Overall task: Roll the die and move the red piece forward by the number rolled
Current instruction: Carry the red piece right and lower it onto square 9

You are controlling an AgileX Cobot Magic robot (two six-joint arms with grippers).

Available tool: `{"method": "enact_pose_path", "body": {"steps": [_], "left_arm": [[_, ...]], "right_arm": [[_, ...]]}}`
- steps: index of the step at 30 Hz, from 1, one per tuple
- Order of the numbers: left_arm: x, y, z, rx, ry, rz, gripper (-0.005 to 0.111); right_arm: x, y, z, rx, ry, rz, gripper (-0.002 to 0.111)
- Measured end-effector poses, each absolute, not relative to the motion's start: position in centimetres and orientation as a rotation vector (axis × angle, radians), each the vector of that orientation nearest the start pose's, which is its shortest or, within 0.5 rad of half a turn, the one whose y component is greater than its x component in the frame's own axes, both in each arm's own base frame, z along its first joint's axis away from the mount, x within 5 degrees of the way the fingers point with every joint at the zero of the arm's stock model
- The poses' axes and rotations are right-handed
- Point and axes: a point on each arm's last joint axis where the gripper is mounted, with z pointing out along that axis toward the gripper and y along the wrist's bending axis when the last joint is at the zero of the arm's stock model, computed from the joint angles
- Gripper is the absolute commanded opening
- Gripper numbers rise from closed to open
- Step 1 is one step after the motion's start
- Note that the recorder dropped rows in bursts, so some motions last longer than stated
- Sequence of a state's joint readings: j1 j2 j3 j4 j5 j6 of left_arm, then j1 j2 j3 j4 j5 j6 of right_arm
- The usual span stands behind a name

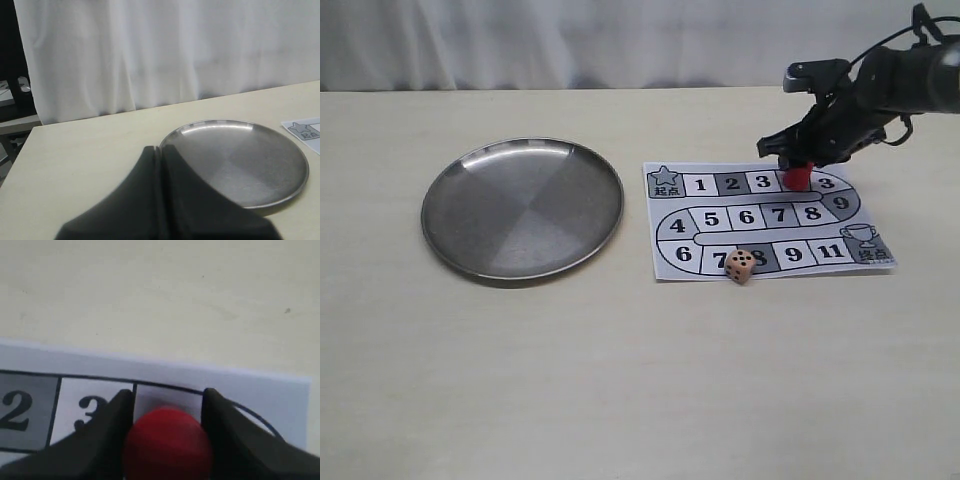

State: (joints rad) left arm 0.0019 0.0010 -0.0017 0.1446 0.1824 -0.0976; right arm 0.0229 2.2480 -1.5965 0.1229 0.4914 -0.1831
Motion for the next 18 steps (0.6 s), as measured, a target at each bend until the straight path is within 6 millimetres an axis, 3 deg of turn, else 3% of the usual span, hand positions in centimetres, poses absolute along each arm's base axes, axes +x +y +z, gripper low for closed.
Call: {"method": "enact_pose_path", "body": {"steps": [1, 3, 4, 6, 8, 13, 15, 18], "left_arm": [[5.6, 0.2, 19.7, 0.016, 1.664, 0.057, 0.0], [5.6, 0.2, 19.7, 0.016, 1.664, 0.057, 0.0], [5.6, 0.2, 19.7, 0.016, 1.664, 0.057, 0.0], [5.6, 0.2, 19.7, 0.016, 1.664, 0.057, 0.0], [5.6, 0.2, 19.7, 0.016, 1.664, 0.057, 0.0], [5.6, 0.2, 19.7, 0.016, 1.664, 0.057, 0.0], [5.6, 0.2, 19.7, 0.016, 1.664, 0.057, 0.0], [5.6, 0.2, 19.7, 0.016, 1.664, 0.057, 0.0]], "right_arm": [[47.3, 1.6, 12.7, -0.15, 2.628, 0.06, 0.004], [47.0, 1.6, 15.2, -0.154, 2.596, 0.059, 0.004], [46.8, 1.6, 17.5, -0.163, 2.547, 0.046, 0.004], [46.4, 1.5, 20.1, -0.186, 2.49, 0.016, 0.004], [46.3, 0.9, 21.2, -0.177, 2.465, 0.001, 0.004], [46.5, -1.6, 20.0, -0.115, 2.495, -0.022, 0.004], [46.6, -2.1, 18.1, -0.102, 2.533, -0.023, 0.004], [46.5, -2.2, 13.1, -0.098, 2.623, -0.016, 0.004]]}}
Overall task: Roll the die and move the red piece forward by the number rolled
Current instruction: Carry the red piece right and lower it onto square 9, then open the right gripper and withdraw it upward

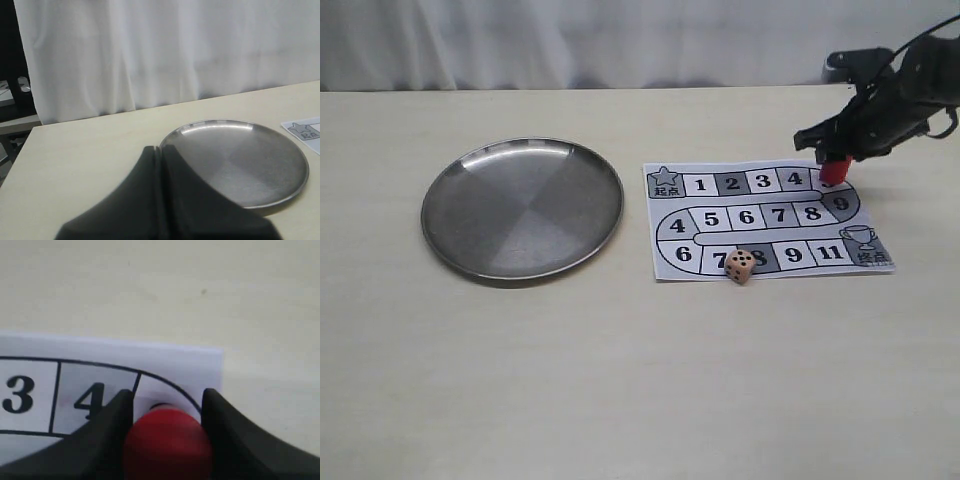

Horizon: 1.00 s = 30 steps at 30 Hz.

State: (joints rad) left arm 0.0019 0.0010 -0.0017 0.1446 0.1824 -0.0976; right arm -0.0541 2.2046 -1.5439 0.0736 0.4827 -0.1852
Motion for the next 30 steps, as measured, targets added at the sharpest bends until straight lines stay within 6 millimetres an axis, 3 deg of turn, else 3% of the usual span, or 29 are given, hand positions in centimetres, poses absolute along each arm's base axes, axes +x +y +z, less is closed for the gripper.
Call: {"method": "enact_pose_path", "body": {"steps": [3, 12, 14, 20, 24, 27, 30], "left_arm": [[5.6, 0.2, 19.7, 0.016, 1.664, 0.057, 0.0], [5.6, 0.2, 19.7, 0.016, 1.664, 0.057, 0.0], [5.6, 0.2, 19.7, 0.016, 1.664, 0.057, 0.0], [5.6, 0.2, 19.7, 0.016, 1.664, 0.057, 0.0], [5.6, 0.2, 19.7, 0.016, 1.664, 0.057, 0.0], [5.6, 0.2, 19.7, 0.016, 1.664, 0.057, 0.0], [5.6, 0.2, 19.7, 0.016, 1.664, 0.057, 0.0]], "right_arm": [[46.6, -2.2, 11.8, -0.097, 2.635, -0.016, 0.004], [46.8, -2.2, 11.8, -0.078, 2.624, -0.002, 0.008], [46.8, -2.2, 11.8, -0.078, 2.624, -0.002, 0.018], [46.7, -2.2, 11.7, -0.071, 2.628, 0.002, 0.065], [46.6, -2.1, 11.0, -0.03, 2.656, 0.018, 0.081], [46.6, -2.1, 12.2, -0.016, 2.629, 0.019, 0.078], [46.5, -2.1, 15.2, -0.021, 2.566, 0.013, 0.054]]}}
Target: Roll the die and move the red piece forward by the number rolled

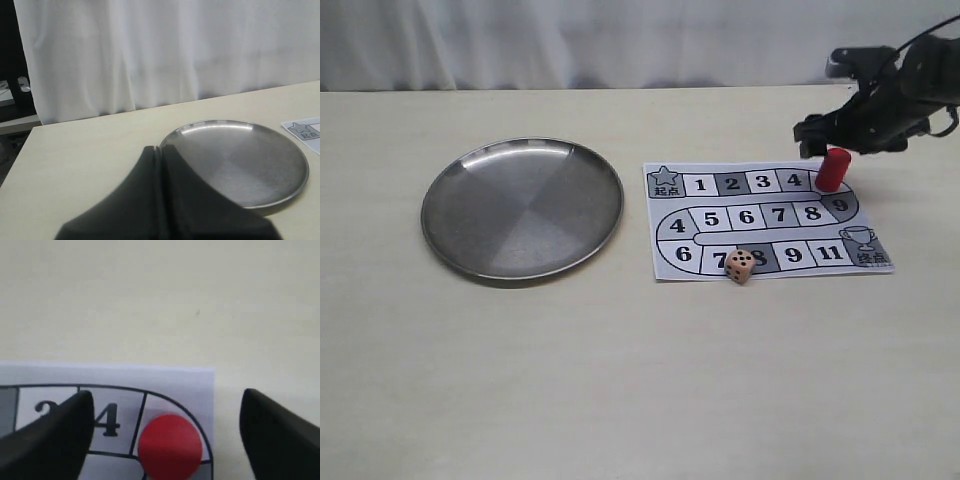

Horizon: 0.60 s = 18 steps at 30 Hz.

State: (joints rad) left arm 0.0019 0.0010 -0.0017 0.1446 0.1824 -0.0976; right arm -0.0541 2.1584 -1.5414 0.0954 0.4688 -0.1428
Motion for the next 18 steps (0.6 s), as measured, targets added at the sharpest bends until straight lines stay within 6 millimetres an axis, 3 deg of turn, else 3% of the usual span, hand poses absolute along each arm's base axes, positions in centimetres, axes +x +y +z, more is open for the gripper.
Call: {"method": "enact_pose_path", "body": {"steps": [4, 8, 11, 15, 18], "left_arm": [[5.6, 0.2, 19.7, 0.016, 1.664, 0.057, 0.0], [5.6, 0.2, 19.7, 0.016, 1.664, 0.057, 0.0], [5.6, 0.2, 19.7, 0.016, 1.664, 0.057, 0.0], [5.6, 0.2, 19.7, 0.016, 1.664, 0.057, 0.0], [5.6, 0.2, 19.7, 0.016, 1.664, 0.057, 0.0]], "right_arm": [[45.5, -2.1, 22.1, -0.051, 2.419, -0.009, 0.007], [42.7, -1.9, 28.8, -0.05, 2.254, -0.025, 0.004], [39.3, -1.8, 32.5, -0.043, 2.132, -0.038, 0.004], [33.9, -1.6, 35.3, -0.028, 1.963, -0.058, 0.004], [29.4, -1.5, 35.8, -0.002, 1.845, -0.063, 0.004]]}}
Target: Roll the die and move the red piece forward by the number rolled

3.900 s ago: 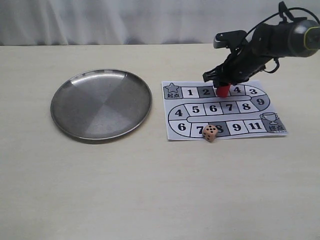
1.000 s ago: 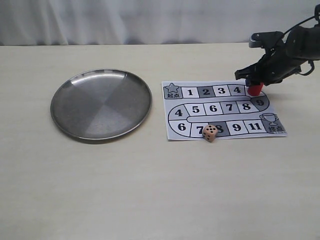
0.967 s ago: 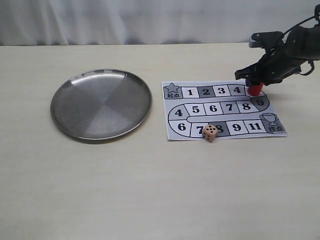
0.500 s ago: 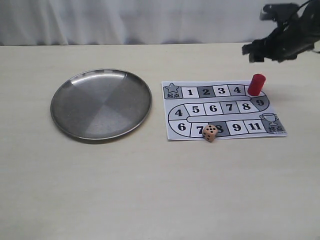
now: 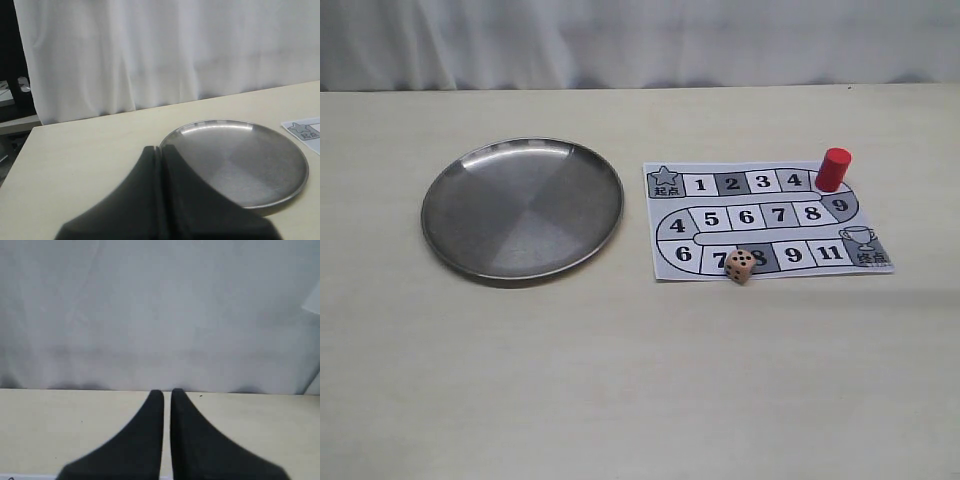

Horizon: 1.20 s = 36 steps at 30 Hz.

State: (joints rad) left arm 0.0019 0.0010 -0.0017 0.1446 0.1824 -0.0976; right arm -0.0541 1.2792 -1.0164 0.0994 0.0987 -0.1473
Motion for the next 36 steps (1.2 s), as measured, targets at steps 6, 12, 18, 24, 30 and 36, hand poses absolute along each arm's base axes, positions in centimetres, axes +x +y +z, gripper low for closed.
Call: {"method": "enact_pose_path", "body": {"steps": [6, 12, 18, 24, 30, 36], "left_arm": [[5.6, 0.2, 19.7, 0.016, 1.664, 0.057, 0.0], [5.6, 0.2, 19.7, 0.016, 1.664, 0.057, 0.0], [5.6, 0.2, 19.7, 0.016, 1.664, 0.057, 0.0], [5.6, 0.2, 19.7, 0.016, 1.664, 0.057, 0.0], [5.6, 0.2, 19.7, 0.016, 1.664, 0.057, 0.0], [5.6, 0.2, 19.7, 0.016, 1.664, 0.057, 0.0]], "right_arm": [[21.7, -1.2, 32.8, 0.014, 1.75, -0.075, 0.004], [15.0, -1.0, 29.4, 0.072, 1.615, -0.046, 0.004], [10.1, -0.8, 25.7, 0.086, 1.518, -0.034, 0.004], [7.5, -0.6, 22.6, 0.085, 1.451, -0.032, 0.004], [6.3, -0.5, 22.0, 0.077, 1.449, -0.022, 0.004], [6.1, -0.3, 20.8, 0.07, 1.559, -0.01, 0.004]]}}
